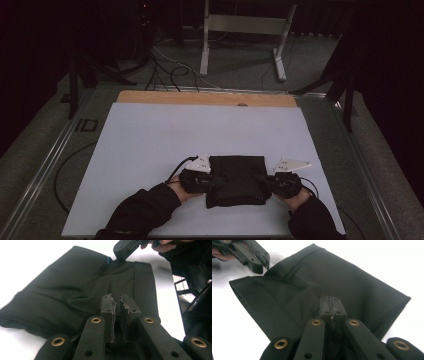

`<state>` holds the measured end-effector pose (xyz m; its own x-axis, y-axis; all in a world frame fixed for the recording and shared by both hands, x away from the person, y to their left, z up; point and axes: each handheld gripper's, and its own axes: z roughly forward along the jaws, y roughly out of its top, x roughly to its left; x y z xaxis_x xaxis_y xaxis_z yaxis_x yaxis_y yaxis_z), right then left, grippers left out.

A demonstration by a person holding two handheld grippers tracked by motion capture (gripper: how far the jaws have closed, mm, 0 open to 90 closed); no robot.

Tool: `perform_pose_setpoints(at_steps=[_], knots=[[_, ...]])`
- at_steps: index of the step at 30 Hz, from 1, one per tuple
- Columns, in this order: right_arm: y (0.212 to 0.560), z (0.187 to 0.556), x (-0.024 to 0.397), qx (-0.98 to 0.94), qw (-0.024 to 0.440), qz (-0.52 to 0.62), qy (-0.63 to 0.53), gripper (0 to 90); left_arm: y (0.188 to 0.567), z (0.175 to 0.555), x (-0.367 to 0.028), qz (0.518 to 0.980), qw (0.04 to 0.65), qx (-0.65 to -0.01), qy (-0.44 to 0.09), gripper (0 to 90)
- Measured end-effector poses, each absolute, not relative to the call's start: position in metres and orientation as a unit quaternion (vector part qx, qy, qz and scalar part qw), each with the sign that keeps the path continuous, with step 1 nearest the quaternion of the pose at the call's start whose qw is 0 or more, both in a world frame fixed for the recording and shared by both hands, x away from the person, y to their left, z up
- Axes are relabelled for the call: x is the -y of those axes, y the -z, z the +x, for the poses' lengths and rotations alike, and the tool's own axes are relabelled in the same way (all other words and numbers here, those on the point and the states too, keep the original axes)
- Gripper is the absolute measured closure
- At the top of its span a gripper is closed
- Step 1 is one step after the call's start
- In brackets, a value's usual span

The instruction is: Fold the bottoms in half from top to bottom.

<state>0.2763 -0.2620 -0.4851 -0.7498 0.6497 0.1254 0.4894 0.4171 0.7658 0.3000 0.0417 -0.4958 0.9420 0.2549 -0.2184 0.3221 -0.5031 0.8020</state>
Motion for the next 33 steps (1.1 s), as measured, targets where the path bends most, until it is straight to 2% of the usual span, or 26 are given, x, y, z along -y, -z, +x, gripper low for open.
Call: perform_pose_setpoints(at_steps=[16,33], knots=[[0.500,0.266,0.250,-0.862,0.056,0.327,-0.384,90.0,0.507,0.297,-0.038,0.887,0.433,-0.153,0.054,81.3],[0.498,0.242,0.250,-0.875,0.051,0.318,-0.361,90.0,0.507,0.287,-0.045,0.896,0.419,-0.135,0.059,81.2]])
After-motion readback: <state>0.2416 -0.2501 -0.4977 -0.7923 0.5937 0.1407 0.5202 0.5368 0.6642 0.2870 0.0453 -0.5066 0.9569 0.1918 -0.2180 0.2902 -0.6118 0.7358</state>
